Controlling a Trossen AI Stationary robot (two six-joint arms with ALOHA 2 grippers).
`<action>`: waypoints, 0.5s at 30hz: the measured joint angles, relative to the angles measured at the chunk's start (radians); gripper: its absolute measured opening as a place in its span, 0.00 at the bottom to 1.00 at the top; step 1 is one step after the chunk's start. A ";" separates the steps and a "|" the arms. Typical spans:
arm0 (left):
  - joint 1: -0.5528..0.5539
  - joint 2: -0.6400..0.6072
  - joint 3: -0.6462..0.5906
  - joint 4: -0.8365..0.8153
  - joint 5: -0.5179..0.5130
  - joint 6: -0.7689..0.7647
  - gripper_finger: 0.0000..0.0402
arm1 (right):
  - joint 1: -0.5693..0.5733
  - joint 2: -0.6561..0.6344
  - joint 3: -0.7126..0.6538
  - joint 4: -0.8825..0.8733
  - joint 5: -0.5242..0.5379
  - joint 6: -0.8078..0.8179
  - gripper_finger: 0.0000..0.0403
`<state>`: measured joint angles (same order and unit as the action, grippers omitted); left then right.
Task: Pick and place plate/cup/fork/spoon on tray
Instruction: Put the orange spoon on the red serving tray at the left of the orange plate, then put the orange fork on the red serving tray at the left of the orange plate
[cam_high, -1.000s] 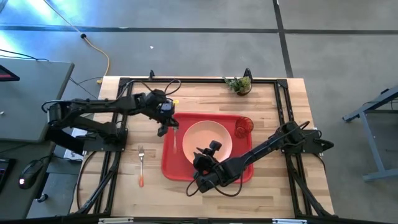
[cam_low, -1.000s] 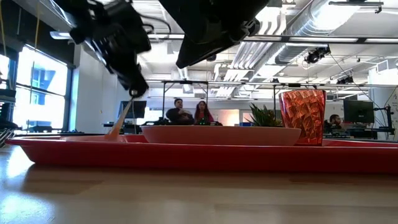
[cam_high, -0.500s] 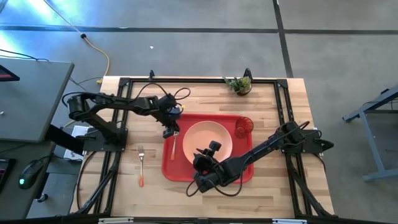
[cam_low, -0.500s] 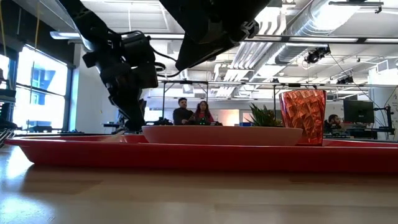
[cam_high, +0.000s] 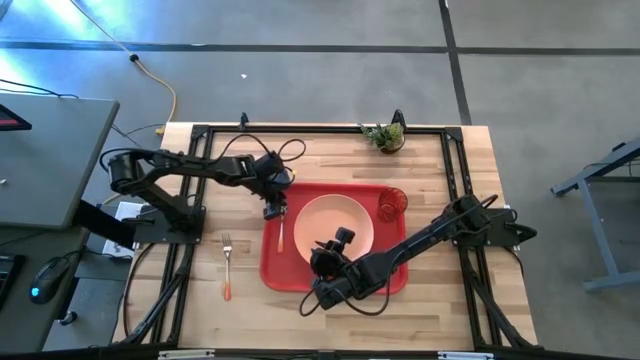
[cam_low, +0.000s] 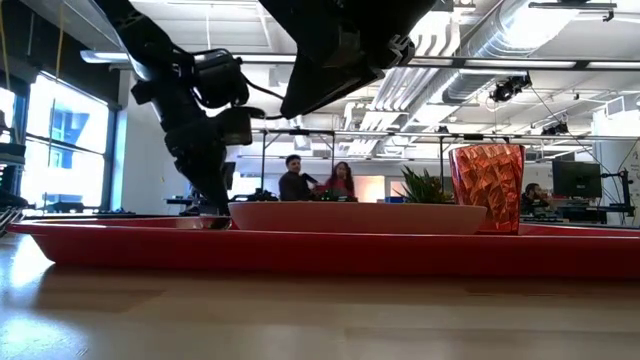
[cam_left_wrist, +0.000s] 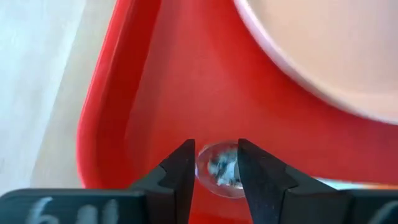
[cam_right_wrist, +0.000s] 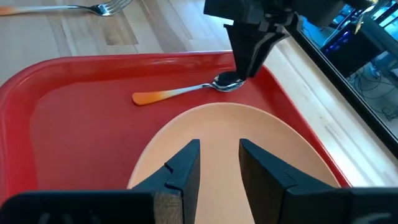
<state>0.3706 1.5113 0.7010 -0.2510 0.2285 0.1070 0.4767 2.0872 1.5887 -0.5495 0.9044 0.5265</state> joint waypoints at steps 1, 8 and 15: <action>0.001 -0.010 0.000 -0.024 -0.010 0.000 0.28 | 0.000 0.000 0.000 0.000 0.000 0.000 0.26; -0.041 -0.194 -0.013 -0.318 -0.137 -0.146 0.29 | 0.001 0.000 0.000 -0.004 -0.038 0.002 0.26; -0.195 -0.428 -0.071 -0.506 -0.379 -0.382 0.29 | 0.002 0.000 0.000 -0.024 -0.142 0.082 0.26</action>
<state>0.1753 1.0835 0.6304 -0.7573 -0.1502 -0.2750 0.4786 2.0872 1.5887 -0.5737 0.7624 0.6084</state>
